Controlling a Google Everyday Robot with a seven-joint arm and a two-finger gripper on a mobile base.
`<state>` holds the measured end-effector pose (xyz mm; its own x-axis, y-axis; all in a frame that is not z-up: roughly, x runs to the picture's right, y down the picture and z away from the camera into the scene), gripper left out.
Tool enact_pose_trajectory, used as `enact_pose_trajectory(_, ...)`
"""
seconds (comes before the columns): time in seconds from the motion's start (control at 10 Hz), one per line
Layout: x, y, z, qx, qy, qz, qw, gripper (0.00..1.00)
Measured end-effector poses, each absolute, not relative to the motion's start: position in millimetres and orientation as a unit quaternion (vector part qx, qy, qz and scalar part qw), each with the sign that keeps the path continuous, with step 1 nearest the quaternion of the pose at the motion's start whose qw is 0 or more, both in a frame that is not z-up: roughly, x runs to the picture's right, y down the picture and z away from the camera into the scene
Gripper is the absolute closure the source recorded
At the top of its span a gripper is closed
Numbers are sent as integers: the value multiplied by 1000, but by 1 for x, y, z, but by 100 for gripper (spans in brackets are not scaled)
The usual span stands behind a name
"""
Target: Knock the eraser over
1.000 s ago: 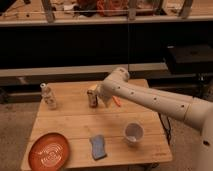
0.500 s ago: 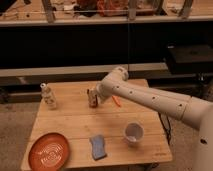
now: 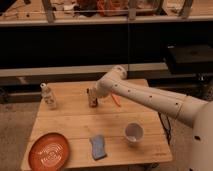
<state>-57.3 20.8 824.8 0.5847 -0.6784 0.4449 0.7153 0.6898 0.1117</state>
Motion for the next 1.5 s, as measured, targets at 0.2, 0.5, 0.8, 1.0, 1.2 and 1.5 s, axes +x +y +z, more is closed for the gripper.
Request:
enact_pose_trajectory(0.2, -55, 21, 824, -41, -232, -391, 890, 87)
enact_pose_trajectory(0.5, -56, 21, 820, -42, -234, -391, 889, 87)
enact_pose_trajectory(0.8, -50, 23, 821, -46, -230, -392, 890, 87)
enact_pose_trajectory(1.0, -57, 20, 826, -39, -233, -389, 891, 87)
enact_pose_trajectory(1.2, -65, 18, 830, -37, -235, -388, 890, 87)
enact_pose_trajectory(1.5, -59, 21, 831, -36, -234, -388, 891, 87)
